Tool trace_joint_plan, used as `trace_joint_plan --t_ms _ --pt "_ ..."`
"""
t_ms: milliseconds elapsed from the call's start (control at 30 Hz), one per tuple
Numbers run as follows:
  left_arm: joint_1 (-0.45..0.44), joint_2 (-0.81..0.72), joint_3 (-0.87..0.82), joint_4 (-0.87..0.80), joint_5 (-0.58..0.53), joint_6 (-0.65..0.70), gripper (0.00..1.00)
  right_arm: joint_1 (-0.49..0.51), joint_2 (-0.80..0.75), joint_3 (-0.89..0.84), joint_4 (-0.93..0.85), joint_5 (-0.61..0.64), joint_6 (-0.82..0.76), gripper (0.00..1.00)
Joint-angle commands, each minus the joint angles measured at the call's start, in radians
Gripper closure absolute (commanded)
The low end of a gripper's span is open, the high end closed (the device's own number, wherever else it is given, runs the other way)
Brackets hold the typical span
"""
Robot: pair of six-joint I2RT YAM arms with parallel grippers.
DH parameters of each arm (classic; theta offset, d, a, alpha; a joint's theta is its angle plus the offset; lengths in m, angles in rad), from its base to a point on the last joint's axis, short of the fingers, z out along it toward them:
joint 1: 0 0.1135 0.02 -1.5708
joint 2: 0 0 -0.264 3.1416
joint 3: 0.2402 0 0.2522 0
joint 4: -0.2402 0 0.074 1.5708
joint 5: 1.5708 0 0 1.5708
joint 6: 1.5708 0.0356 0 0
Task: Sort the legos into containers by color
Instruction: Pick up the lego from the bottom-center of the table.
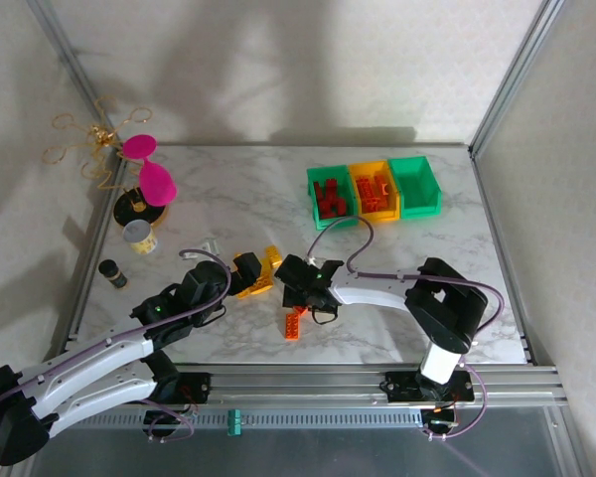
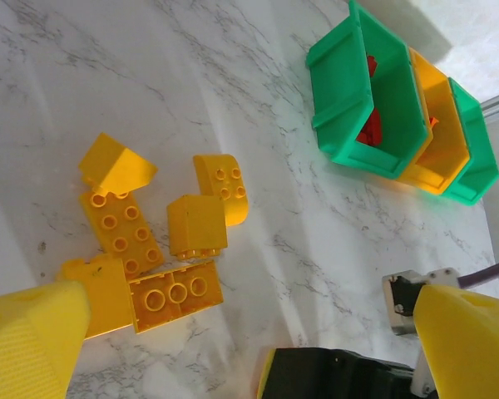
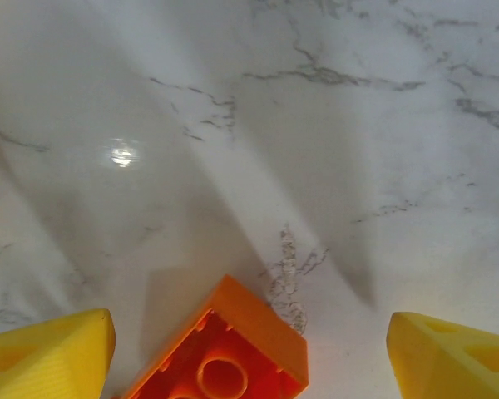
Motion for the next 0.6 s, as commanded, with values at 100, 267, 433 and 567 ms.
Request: trace_joint_plan --t_ms 100,267,433,567 --pt "0.009 -0.011 -0.005 -0.019 -0.028 0.001 0.0 0.021 0.022 0.006 -0.082 0.051 0.055 0.22" --pt "0.009 -0.008 -0.004 -0.013 -0.032 0.001 0.0 0.031 0.0 -0.022 -0.107 0.063 0.081 0.31" --pt "0.009 0.003 -0.003 -0.001 -0.027 0.004 0.0 0.031 -0.014 -0.044 -0.072 0.063 0.067 0.42" --pt "0.009 0.015 0.009 -0.001 -0.019 0.008 0.0 0.03 -0.007 -0.028 -0.044 0.06 0.039 0.52"
